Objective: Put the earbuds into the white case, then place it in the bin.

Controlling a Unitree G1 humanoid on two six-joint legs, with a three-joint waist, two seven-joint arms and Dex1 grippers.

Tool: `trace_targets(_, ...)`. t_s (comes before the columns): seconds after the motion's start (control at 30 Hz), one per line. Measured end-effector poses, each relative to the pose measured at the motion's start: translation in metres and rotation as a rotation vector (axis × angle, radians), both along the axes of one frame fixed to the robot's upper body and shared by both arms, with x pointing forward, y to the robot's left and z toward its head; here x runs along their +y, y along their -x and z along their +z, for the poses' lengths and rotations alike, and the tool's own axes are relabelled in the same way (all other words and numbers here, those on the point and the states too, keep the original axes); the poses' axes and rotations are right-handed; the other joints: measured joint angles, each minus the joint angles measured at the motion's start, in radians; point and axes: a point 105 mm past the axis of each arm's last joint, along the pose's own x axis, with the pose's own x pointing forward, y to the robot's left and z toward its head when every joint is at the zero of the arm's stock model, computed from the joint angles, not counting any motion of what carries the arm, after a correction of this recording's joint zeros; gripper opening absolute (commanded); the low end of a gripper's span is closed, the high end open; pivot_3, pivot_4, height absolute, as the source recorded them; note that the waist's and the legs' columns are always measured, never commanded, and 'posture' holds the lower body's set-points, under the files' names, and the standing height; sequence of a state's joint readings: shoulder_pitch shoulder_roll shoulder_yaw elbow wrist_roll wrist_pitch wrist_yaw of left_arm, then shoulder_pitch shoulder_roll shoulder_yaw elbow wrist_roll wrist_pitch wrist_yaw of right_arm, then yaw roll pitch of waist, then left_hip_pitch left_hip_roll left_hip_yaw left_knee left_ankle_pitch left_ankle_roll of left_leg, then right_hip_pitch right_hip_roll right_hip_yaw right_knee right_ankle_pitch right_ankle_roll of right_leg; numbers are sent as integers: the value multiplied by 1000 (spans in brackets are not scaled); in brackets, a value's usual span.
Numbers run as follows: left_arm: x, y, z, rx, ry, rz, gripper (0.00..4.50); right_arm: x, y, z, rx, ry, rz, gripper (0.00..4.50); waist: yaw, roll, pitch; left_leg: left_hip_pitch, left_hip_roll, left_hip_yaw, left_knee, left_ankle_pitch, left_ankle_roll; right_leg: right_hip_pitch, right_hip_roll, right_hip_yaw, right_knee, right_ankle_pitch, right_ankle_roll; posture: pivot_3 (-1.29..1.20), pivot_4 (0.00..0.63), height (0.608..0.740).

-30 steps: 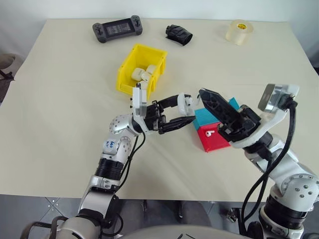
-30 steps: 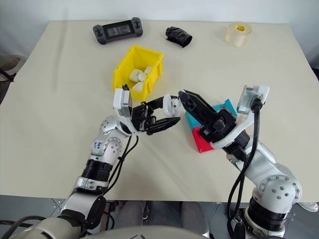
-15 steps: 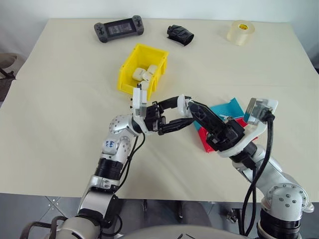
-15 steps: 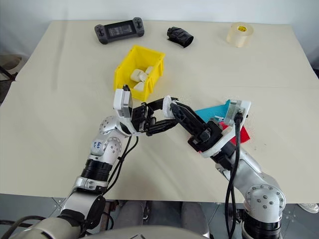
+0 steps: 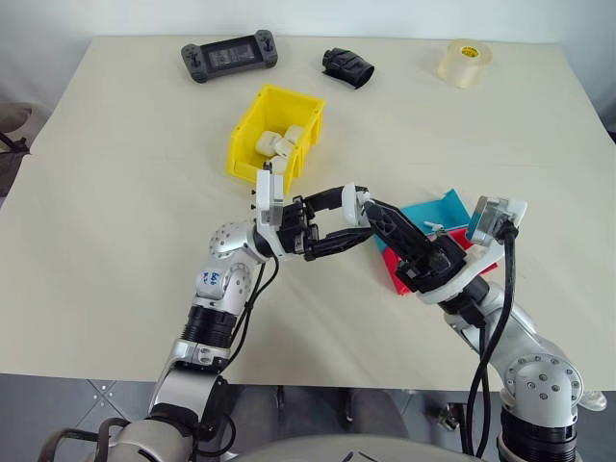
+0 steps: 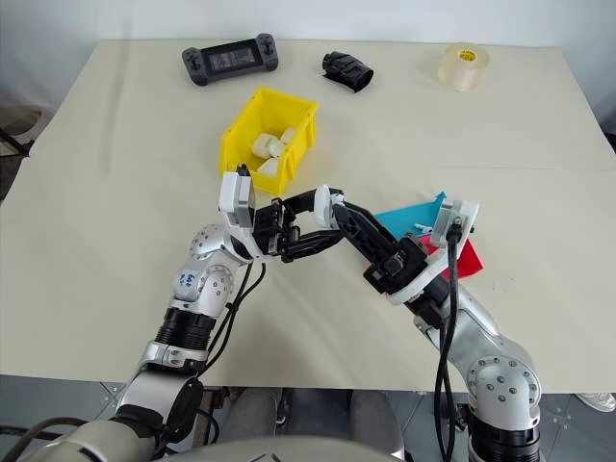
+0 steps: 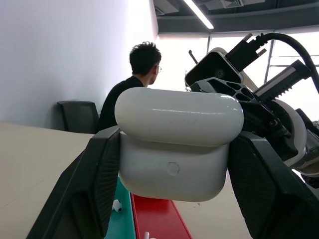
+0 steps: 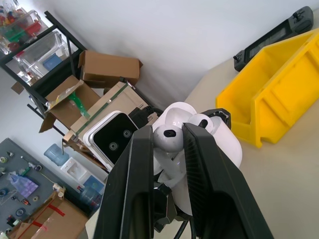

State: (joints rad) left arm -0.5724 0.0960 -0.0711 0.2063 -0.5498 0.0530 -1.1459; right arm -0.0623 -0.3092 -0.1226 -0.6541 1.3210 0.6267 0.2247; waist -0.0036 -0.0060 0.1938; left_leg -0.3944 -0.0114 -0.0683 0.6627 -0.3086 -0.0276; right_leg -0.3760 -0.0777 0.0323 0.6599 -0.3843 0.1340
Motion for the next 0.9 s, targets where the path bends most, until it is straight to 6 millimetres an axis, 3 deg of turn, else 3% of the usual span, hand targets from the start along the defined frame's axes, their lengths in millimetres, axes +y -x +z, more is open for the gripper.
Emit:
trace_targets(0.1, 0, 0, -1, 1, -5, 1, 2811, 0, 0, -2, -4, 24, 7, 470, 0, 0, 0, 0, 0, 0, 0, 0, 0, 0, 0, 0, 0, 0, 0, 0, 150, 740)
trace_targets(0.47, 0, -1, 2, -9, 11, 7, 2811, -4, 2, -17, 12, 122, 22, 4044, 2, 0, 0, 0, 0, 0, 0, 0, 0, 0, 0, 0, 0, 0, 0, 0, 150, 740)
trace_targets(0.63, 6, 1, -3, -28, -41, 4, 2811, -37, 0, -21, 11, 203, -72, 4044, 3, 0, 0, 0, -1, 0, 0, 0, 1, 1, 0, 0, 0, 0, 0, 0, 150, 740)
trace_targets(0.73, 13, 2, -10, -28, -78, 13, 2811, -69, 0, -31, 38, 258, -167, 3422, 5, 0, 0, 0, -1, 0, 0, 0, 1, 1, 0, 0, 0, 0, 0, 0, 150, 740)
trace_targets(0.9, 23, 4, -15, -65, -165, 19, 2811, -103, 14, -50, 67, 419, -224, 1813, 5, 0, 0, 2, -1, 1, 0, 0, 1, 2, 0, 1, 0, 0, 0, 0, 150, 740)
